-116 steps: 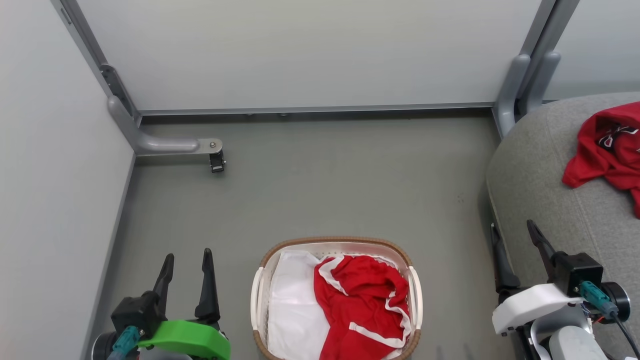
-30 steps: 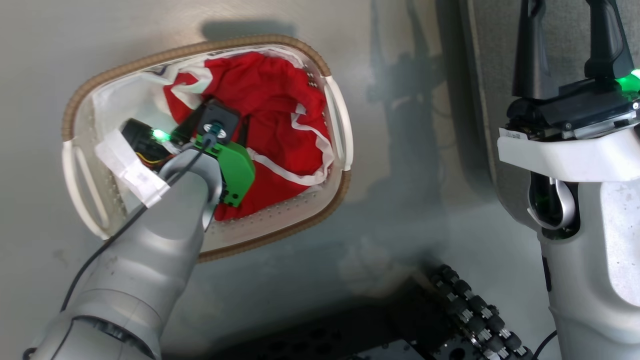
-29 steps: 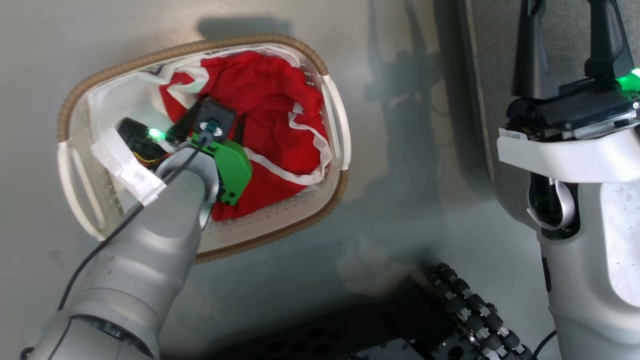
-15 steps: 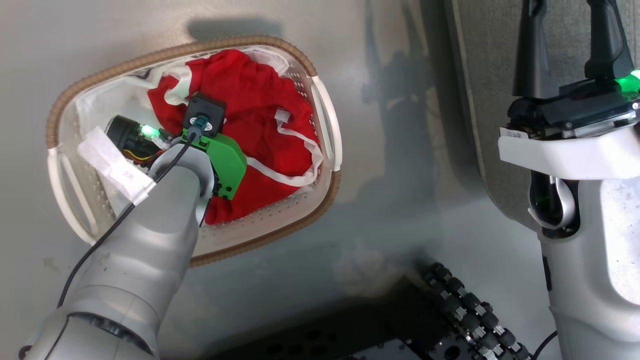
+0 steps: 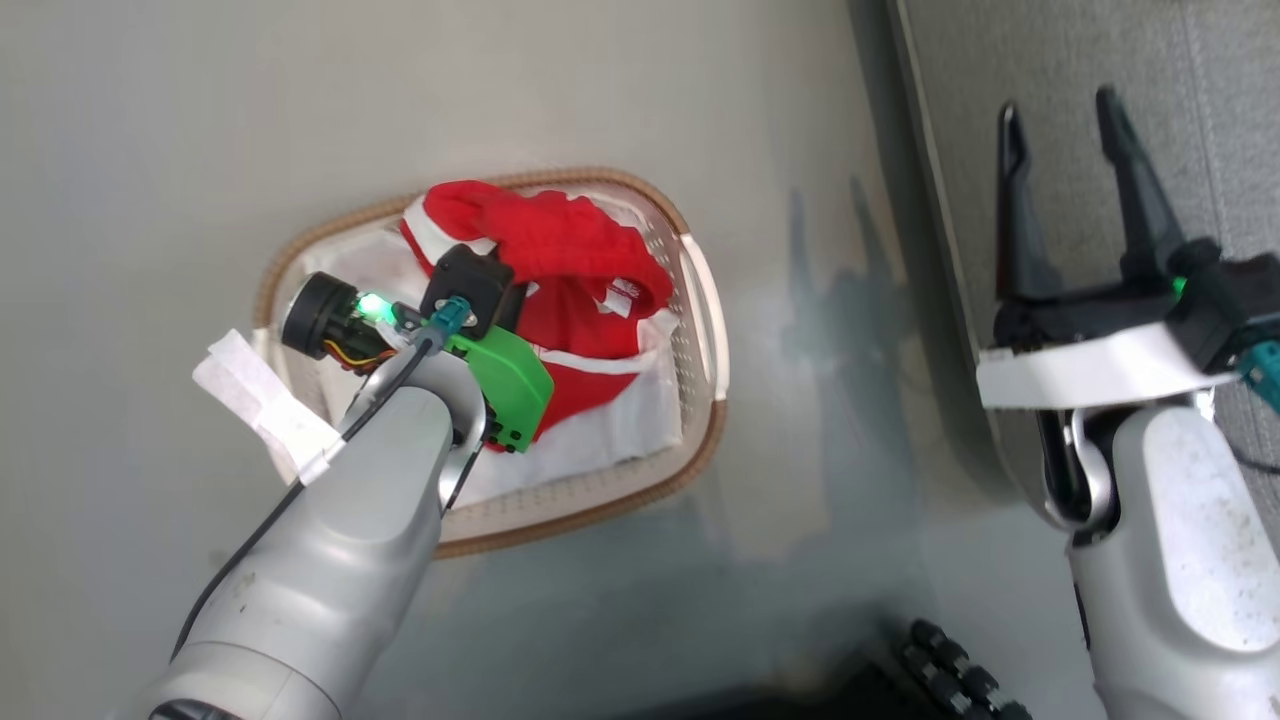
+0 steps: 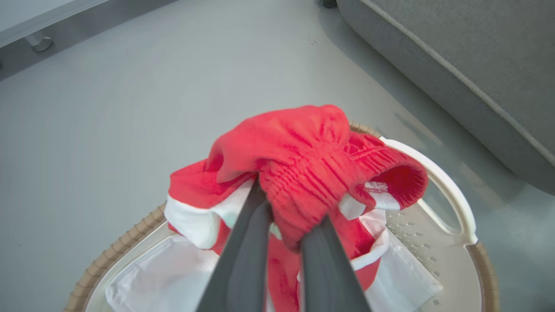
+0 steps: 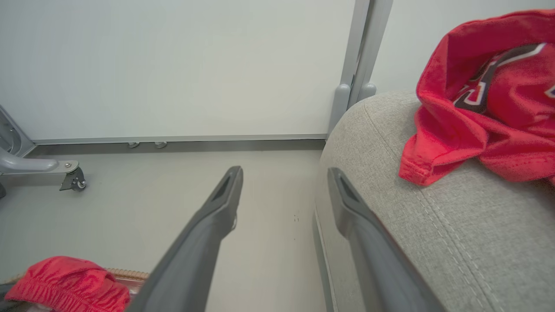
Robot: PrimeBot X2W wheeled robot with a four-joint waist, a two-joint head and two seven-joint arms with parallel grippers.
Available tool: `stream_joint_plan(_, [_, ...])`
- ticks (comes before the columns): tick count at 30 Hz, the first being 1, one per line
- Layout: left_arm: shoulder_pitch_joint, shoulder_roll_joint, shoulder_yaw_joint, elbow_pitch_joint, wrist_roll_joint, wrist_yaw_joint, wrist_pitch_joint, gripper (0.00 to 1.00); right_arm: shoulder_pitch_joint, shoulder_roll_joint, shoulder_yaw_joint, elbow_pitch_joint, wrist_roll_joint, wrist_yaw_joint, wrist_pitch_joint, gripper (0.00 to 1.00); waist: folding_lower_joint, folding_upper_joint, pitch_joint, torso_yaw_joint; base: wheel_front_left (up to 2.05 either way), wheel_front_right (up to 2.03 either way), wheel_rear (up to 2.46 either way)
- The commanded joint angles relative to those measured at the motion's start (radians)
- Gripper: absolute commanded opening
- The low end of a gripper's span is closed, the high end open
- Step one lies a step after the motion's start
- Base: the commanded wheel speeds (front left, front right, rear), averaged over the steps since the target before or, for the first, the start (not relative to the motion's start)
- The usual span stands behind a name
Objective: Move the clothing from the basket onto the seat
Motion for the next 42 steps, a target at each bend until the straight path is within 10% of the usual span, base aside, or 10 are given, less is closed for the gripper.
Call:
stream_joint_plan(1, [0.024, 0.007, 0.0, -0.019, 0.005, -0.011, -0.003, 0.0, 0.032, -0.005, -0.007, 0.014, -0.009, -0.001, -0.002, 1.0, -0.0001, 0.0, -0.172, 0.108, 0.0, 0.0, 0.0])
stream_joint_plan(19, [-0.079, 0.078, -0.124, -0.219, 0.012, -0.065, 0.093, 0.0, 0.257, -0.005, 0.043, 0.142, 0.002, -0.001, -0.002, 1.0, -0.0001, 0.0, -0.618, 0.198, 0.0, 0.0, 0.0])
stream_joint_plan(42, [-0.119, 0.112, -0.199, -0.517, -0.115, -0.067, 0.23, 0.0, 0.084, -0.005, 0.264, 0.355, -0.13, -0.001, -0.002, 1.0, -0.0001, 0.0, -0.742, 0.229, 0.0, 0.0, 0.0])
